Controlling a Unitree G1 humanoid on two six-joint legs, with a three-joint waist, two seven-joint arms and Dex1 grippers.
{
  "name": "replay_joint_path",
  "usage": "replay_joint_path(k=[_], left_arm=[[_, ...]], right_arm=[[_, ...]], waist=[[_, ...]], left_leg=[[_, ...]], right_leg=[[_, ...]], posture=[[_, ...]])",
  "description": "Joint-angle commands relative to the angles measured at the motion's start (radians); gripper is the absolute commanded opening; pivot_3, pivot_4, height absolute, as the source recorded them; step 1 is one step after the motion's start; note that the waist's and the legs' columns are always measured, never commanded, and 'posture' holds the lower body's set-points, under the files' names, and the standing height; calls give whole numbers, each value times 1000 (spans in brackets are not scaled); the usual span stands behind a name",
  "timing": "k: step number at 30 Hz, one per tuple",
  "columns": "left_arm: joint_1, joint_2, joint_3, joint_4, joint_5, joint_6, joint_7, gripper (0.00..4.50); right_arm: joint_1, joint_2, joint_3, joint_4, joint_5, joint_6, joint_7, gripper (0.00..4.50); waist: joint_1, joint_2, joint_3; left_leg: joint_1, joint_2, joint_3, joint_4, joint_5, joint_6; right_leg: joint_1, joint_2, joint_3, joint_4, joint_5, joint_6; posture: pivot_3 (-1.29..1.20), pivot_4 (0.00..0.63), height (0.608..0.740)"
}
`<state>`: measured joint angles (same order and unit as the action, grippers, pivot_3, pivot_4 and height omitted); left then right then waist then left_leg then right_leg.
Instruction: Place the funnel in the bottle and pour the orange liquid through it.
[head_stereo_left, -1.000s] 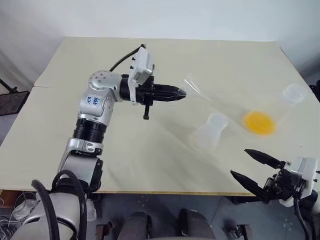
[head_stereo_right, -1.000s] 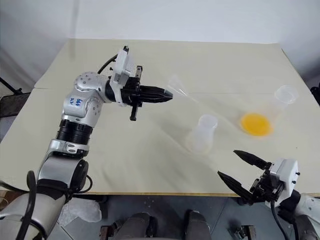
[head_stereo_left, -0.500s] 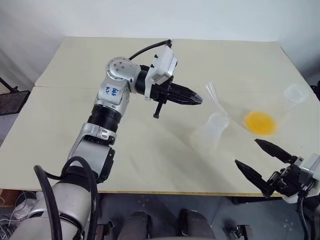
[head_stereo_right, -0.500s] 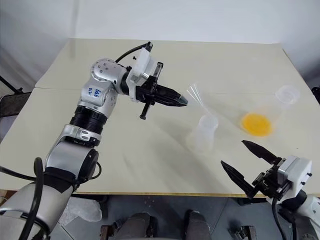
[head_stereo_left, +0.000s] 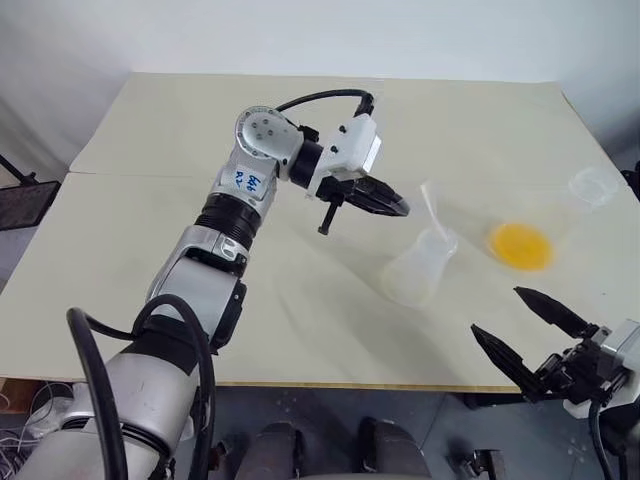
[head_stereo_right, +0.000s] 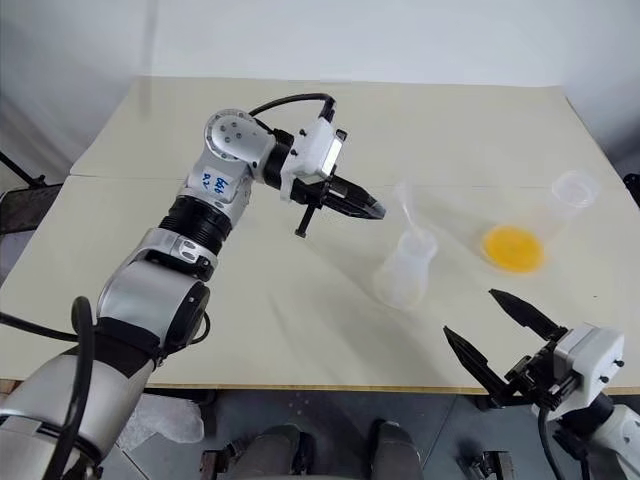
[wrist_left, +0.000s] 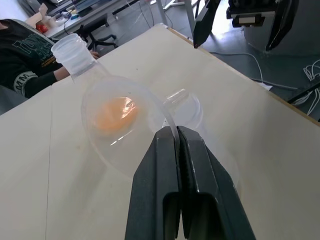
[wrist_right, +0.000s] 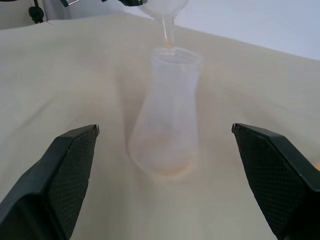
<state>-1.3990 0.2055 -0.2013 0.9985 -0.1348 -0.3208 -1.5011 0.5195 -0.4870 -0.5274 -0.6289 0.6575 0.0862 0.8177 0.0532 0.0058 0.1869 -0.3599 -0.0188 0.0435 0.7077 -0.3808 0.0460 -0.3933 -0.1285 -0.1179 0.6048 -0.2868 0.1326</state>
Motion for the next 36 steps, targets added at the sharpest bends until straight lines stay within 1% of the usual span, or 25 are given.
replay_joint_path(k=[1, 10, 11, 12, 14, 24, 25, 36], left_arm=[[-55, -3, -16, 26, 41, -51, -57, 12], [-90, -36, -1, 89, 51, -137, -72, 12], [-95, -41, 1, 93, 52, -142, -68, 351], [-98, -43, 2, 96, 55, -152, -64, 457], [-106, -49, 0, 105, 60, -176, -63, 970], [-135, -74, 15, 122, 57, -214, -54, 4275], [-134, -74, 16, 122, 57, -215, -57, 4435], [-134, -88, 27, 115, 48, -212, -65, 4435]], right_arm=[[20, 18, -2, -44, -1, -29, -14, 4500], [40, 41, 12, -57, -19, -50, -34, 4500], [43, 43, 13, -59, -20, -52, -36, 4500], [46, 44, 13, -60, -22, -55, -38, 4500], [51, 46, 14, -62, -23, -59, -40, 4500], [58, 44, 8, -57, -27, -69, -48, 4500], [58, 44, 9, -57, -28, -69, -48, 4500], [49, 40, 11, -49, -34, -67, -51, 4500]], waist=[[0, 0, 0], [0, 0, 0], [0, 0, 0], [0, 0, 0], [0, 0, 0], [0, 0, 0], [-1, 0, 0], [0, 0, 0]], left_leg=[[0, 0, 0, 0, 0, 0], [0, 0, 0, 0, 0, 1], [0, 0, 0, 0, 0, 2], [0, 0, 0, 0, 0, 2], [0, 0, 0, 0, 0, 2], [-1, 0, 1, 0, -1, 3], [-1, 0, 1, 0, -1, 3], [-1, -1, 1, 0, -1, 4]], right_leg=[[0, 0, 0, 0, 0, 0], [0, -1, 0, 0, 1, 1], [0, -1, 0, 0, 1, 1], [0, -1, 0, 0, 1, 1], [0, -1, 0, -1, 1, 1], [0, -1, 0, -1, 1, 2], [0, -1, 0, -1, 1, 2], [0, -2, 0, -1, 1, 2]], posture=[[0, 150, 740], [0, 150, 740], [0, 150, 740], [0, 150, 740], [0, 150, 740], [0, 150, 740], [0, 150, 740], [0, 150, 740]])
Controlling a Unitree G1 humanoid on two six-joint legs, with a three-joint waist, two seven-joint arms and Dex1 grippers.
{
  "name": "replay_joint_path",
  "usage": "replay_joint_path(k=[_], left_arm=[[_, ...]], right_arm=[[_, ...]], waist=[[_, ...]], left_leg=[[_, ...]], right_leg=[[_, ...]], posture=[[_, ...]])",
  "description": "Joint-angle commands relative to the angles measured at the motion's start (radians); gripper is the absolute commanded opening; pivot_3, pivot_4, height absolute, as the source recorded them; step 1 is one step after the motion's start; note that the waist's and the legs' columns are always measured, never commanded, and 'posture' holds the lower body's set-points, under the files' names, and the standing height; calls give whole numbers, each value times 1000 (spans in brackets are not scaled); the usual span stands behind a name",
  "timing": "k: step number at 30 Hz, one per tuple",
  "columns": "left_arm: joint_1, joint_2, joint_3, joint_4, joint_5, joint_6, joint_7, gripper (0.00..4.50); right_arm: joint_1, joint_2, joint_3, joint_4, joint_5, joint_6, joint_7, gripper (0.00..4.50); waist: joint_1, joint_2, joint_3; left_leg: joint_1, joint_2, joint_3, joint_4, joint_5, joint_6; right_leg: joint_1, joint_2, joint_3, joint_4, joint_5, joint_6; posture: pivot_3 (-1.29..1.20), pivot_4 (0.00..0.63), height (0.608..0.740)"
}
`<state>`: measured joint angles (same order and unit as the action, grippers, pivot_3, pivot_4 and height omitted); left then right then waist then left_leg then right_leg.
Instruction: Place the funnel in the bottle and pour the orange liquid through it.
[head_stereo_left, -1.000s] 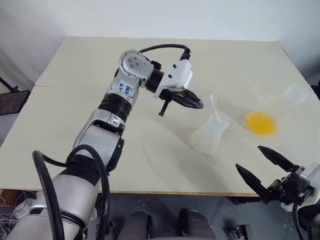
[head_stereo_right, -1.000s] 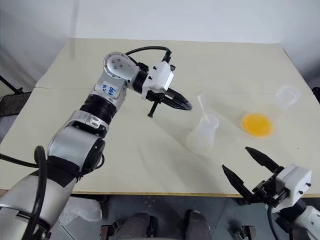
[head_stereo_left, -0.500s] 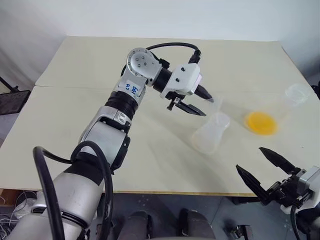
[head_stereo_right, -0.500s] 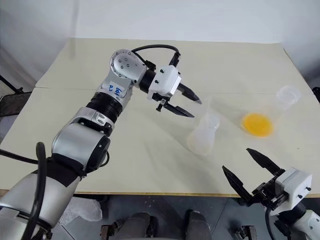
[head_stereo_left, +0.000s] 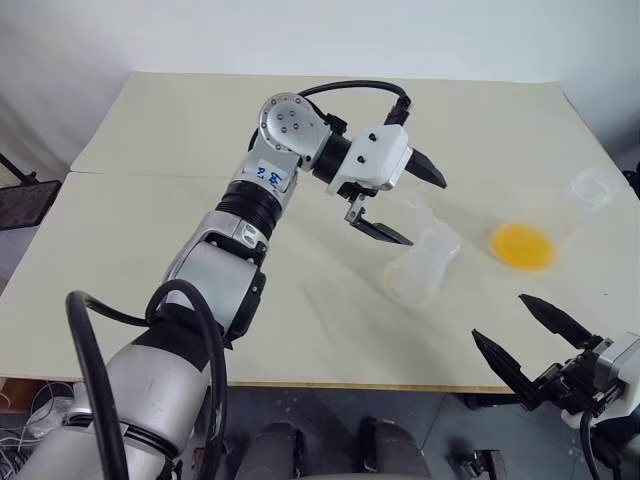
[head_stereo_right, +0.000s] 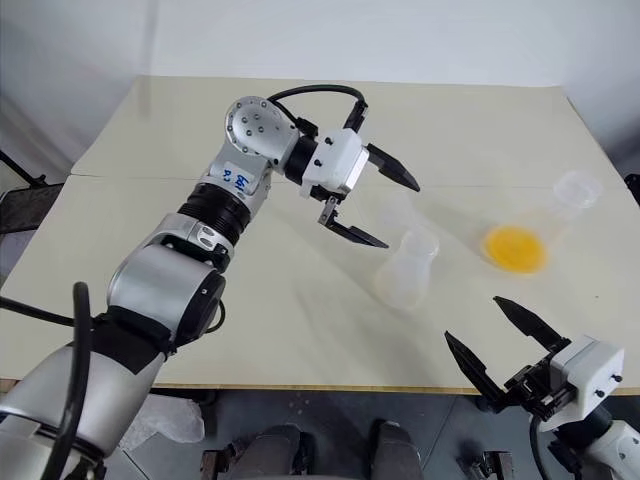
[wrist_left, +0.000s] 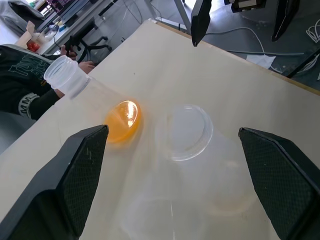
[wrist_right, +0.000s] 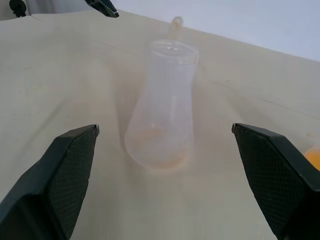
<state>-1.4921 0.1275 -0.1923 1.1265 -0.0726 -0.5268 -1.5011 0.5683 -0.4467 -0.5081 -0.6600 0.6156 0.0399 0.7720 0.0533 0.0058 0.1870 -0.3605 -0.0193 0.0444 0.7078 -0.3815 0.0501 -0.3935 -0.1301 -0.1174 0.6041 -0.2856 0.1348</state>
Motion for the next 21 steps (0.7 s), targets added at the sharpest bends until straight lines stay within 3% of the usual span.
replay_joint_path(k=[1, 6, 14, 21], left_arm=[[-42, -11, 20, -14, -16, -4, -67, 4435], [-43, -7, 44, -24, -28, 26, -51, 4435], [8, 84, 97, -35, -16, 155, 50, 4435], [124, 205, 138, -85, 6, 213, 234, 4435]], right_arm=[[-1, 0, -8, -17, 7, -21, -5, 4500], [-4, 1, -7, -20, 4, -19, -9, 4500], [5, -16, -33, -20, 21, -11, -5, 4500], [-19, -68, -65, 7, 48, 7, 17, 4500]], waist=[[0, 0, 0], [0, 0, 0], [-2, 0, 0], [-6, 0, 0]], left_leg=[[0, 0, 0, 0, 0, 0], [0, 0, 0, 0, 0, 0], [0, 0, 1, 0, 0, 0], [0, 0, 0, 1, 0, 1]], right_leg=[[0, 0, 0, 0, 0, 0], [0, 0, 0, 0, 0, 0], [0, 0, 0, 0, 0, 0], [0, -1, 1, 1, 1, 2]], posture=[[0, 150, 740], [0, 150, 740], [0, 150, 740], [0, 150, 740]])
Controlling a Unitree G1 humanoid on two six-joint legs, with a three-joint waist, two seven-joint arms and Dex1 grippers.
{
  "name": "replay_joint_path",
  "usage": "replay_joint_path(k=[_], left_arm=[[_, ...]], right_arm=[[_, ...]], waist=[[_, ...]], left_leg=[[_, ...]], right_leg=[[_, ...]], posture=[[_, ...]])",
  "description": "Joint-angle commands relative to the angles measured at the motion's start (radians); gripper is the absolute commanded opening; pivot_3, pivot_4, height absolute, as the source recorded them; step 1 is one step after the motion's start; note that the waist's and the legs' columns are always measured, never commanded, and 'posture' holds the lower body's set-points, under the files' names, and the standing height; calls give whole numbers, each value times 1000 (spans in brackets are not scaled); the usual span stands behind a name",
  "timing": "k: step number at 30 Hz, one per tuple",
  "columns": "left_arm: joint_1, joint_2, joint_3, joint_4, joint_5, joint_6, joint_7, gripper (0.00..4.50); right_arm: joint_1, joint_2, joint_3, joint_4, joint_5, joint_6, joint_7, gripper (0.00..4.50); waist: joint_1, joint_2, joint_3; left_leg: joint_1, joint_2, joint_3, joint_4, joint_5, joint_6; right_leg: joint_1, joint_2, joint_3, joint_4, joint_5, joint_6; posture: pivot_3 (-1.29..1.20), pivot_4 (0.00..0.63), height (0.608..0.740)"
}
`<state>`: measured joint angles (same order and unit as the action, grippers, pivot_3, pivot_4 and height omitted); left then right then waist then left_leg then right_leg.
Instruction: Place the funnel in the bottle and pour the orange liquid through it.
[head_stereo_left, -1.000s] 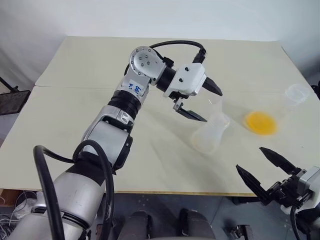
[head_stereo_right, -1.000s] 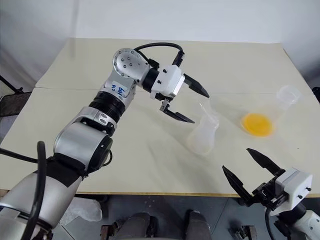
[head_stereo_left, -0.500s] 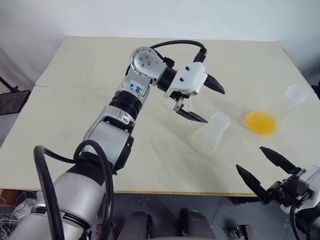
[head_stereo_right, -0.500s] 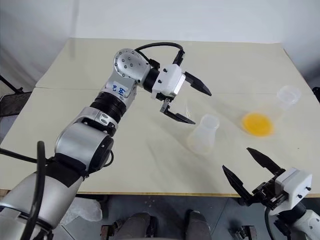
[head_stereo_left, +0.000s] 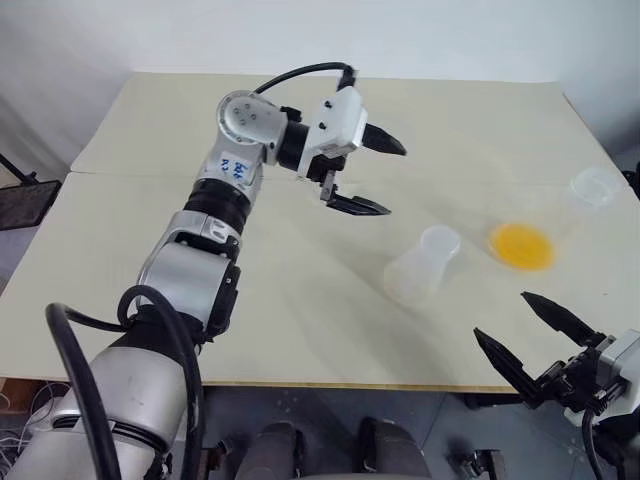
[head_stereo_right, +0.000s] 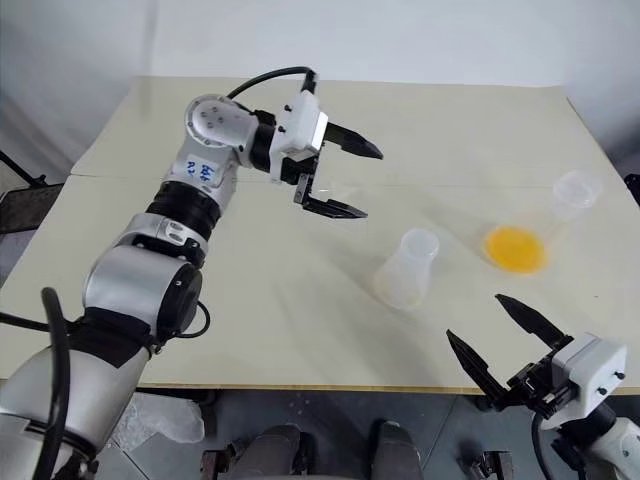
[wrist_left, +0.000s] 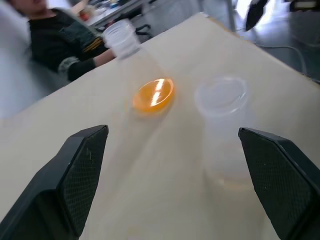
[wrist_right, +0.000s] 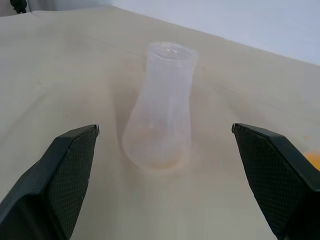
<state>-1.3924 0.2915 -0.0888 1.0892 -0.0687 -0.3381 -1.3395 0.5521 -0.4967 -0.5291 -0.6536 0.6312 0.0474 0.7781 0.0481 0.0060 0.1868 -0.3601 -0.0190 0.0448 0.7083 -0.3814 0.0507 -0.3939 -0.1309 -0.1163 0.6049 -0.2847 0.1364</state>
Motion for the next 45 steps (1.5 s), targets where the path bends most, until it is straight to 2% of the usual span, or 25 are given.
replay_joint_path(k=[1, 6, 13, 17, 23, 30, 37, 45], left_arm=[[45, 58, 40, -58, 3, 32, 100, 4435], [174, 151, 91, -128, -6, 75, 240, 4435], [419, 256, 208, -311, -80, 240, 357, 4435], [494, 257, 210, -375, -92, 281, 376, 4435], [333, 149, 166, -128, -30, 179, 432, 4435], [179, 45, 132, 118, 45, 71, 543, 4435], [118, -13, 116, 207, 102, 51, 652, 4435], [126, -36, 110, 234, 139, 76, 701, 4435]], right_arm=[[-7, -25, -48, 7, 37, 1, 15, 4500], [-39, -56, -53, 35, 49, 13, 30, 4500], [-62, -81, -58, 53, 62, 36, 52, 4500], [-83, -93, -50, 65, 62, 44, 62, 4500], [-97, -84, -40, 63, 52, 50, 58, 4500], [-39, -47, -57, 12, 50, 40, 42, 4500], [56, 3, -71, -52, 43, 20, 23, 4500], [88, 27, -53, -72, 31, 2, 2, 4500]], waist=[[-2, 0, 0], [-1, 0, 0], [7, 0, 0], [-4, 1, -1], [29, 0, -1], [18, 0, 0], [4, 0, 0], [5, 0, 0]], left_leg=[[0, 0, 0, 0, 0, 0], [0, 0, -1, 1, 0, 0], [-3, -1, -6, 6, 0, 0], [-4, -1, -6, 7, 0, 0], [-9, -4, -8, 12, 0, 2], [-8, -7, -4, 8, 0, 2], [-8, -6, -3, 8, 0, 2], [-8, -5, -4, 8, 0, 2]], right_leg=[[0, 0, 0, 0, 0, 0], [0, -1, 0, 1, 0, 1], [0, -1, -2, 3, 1, 1], [0, -1, -1, 2, 1, 3], [1, -2, -2, 1, 2, 5], [-1, -1, -2, 1, 3, 5], [-1, -1, -2, 1, 3, 5], [-1, -2, -1, 1, 3, 5]], posture=[[0, 150, 740], [0, 150, 740], [0, 150, 740], [0, 150, 740], [0, 150, 740], [0, 150, 740], [0, 150, 740], [0, 150, 740]])
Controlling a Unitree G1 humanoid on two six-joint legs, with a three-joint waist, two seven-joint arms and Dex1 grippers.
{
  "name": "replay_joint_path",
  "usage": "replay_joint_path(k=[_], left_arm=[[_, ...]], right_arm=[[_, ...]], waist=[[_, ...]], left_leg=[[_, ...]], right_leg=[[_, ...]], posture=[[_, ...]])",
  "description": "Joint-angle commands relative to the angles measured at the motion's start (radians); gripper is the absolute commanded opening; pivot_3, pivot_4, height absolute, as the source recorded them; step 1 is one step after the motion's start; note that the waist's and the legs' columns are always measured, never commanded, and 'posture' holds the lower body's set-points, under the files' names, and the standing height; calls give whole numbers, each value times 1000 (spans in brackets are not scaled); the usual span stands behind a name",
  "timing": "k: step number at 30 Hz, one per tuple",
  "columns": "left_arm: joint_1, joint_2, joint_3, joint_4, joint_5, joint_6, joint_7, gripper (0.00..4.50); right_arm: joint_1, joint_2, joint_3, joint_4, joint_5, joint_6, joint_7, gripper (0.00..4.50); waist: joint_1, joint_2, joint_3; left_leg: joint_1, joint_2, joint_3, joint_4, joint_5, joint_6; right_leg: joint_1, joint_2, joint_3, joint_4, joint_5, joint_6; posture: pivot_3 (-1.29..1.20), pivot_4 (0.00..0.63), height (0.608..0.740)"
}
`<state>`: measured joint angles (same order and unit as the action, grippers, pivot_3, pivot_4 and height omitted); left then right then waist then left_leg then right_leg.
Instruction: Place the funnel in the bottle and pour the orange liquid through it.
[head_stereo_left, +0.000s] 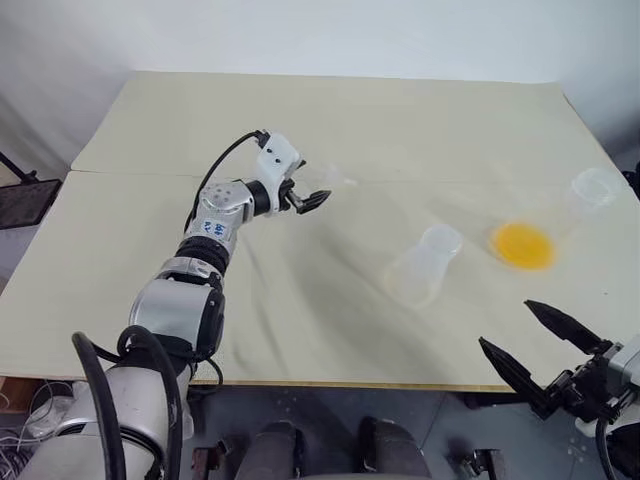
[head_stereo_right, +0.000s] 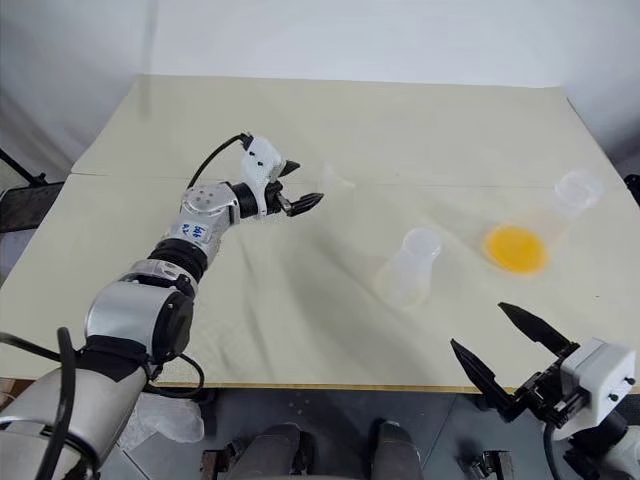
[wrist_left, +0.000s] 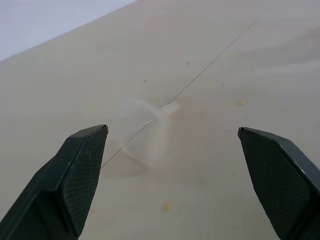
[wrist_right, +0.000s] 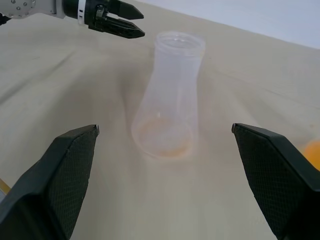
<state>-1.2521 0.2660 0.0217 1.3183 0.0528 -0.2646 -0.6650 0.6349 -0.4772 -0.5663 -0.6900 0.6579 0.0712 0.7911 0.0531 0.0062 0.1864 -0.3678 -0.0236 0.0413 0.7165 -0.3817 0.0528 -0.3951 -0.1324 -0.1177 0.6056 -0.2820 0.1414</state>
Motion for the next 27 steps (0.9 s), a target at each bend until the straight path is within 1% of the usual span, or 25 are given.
replay_joint_path(k=[1, 3, 12, 21, 27], left_arm=[[-14, -13, 0, 8, 22, 10, 36, 4435], [-17, -22, 1, 15, 30, 23, 49, 4435], [-34, -62, 6, 23, 42, 82, 16, 4435], [-47, -133, 10, 28, 56, 85, 67, 4435], [-51, -156, 10, 35, 75, 96, 126, 4435]], right_arm=[[2, 8, -12, -35, 2, -21, -14, 4500], [-5, 9, -3, -31, -2, -22, -18, 4500], [5, 41, 32, -43, -29, -36, -38, 4500], [18, 50, 35, -54, -35, -47, -54, 4500], [34, 58, 37, -65, -40, -53, -62, 4500]], waist=[[1, 0, 0], [1, 0, 0], [0, 0, 0], [1, 0, 0], [-1, 0, 0]], left_leg=[[0, 0, 0, 0, 0, 0], [0, 0, 0, 0, 0, 0], [0, 0, 0, 0, 0, 0], [0, 0, 0, 0, 0, 0], [0, 0, 1, 0, 0, 0]], right_leg=[[0, 0, 0, 0, 0, 0], [0, 0, 0, 0, 0, 0], [0, 0, 0, 0, 0, 0], [0, 0, 1, 0, 0, 0], [0, 0, 1, 0, 0, 0]], posture=[[0, 150, 740], [0, 150, 740], [0, 150, 740], [0, 150, 740], [0, 150, 740]])
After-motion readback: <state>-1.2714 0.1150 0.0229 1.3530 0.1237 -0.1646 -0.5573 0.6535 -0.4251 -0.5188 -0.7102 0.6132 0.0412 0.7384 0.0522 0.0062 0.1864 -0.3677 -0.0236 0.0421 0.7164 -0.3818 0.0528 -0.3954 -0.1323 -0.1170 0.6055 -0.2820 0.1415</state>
